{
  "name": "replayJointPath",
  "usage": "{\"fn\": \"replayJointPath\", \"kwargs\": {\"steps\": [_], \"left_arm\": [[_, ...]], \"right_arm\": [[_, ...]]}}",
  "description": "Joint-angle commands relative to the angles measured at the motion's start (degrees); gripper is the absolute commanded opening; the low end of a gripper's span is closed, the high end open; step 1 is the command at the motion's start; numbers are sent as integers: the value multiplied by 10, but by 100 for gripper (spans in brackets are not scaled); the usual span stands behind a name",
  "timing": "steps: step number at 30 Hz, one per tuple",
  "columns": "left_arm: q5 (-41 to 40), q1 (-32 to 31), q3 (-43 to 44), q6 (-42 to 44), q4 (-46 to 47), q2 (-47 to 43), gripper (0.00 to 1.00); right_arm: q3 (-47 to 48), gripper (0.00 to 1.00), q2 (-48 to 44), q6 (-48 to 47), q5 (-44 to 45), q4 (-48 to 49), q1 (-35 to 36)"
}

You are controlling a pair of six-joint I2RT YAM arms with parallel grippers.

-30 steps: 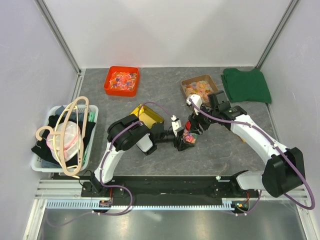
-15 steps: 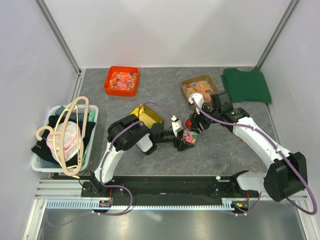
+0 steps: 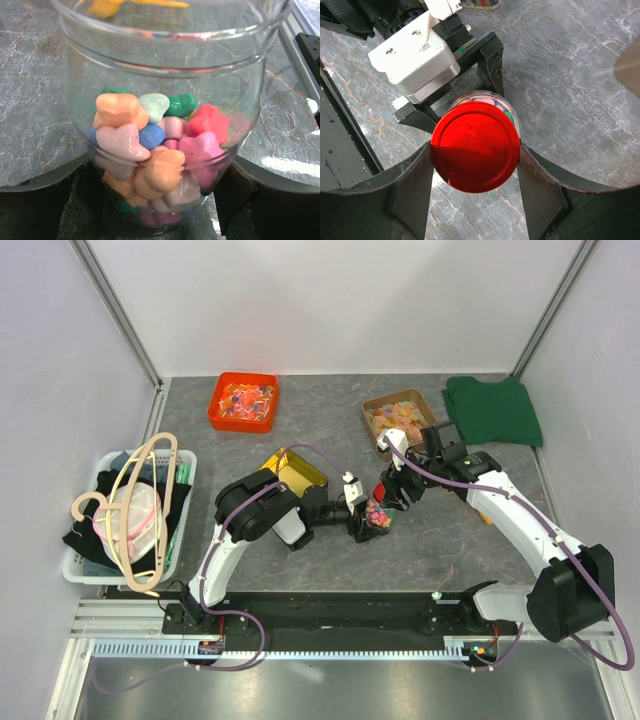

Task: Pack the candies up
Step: Close the bottle lid on the packing bottle.

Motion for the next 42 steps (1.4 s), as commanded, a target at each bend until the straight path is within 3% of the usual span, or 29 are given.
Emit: {"fn": "replayJointPath", "kwargs": {"steps": [1,18,28,37,42], "left_arm": [[5,-4,-3,9,152,20,17],[6,-4,-2,10,153,22,17],[6,-4,-1,10,152,22,17],[6,-3,-2,10,152,21,17],[8,-3,-2,10,153,21,17]], "right_arm": [[22,41,9,-13,-29,-21,-2],[-28,43,15,12,-18,59,-1],[-21,43,26,-4,-12,30,5],[-27,50,36,-2,3,33,11],[-19,67,37,-7,9,25,14]]}}
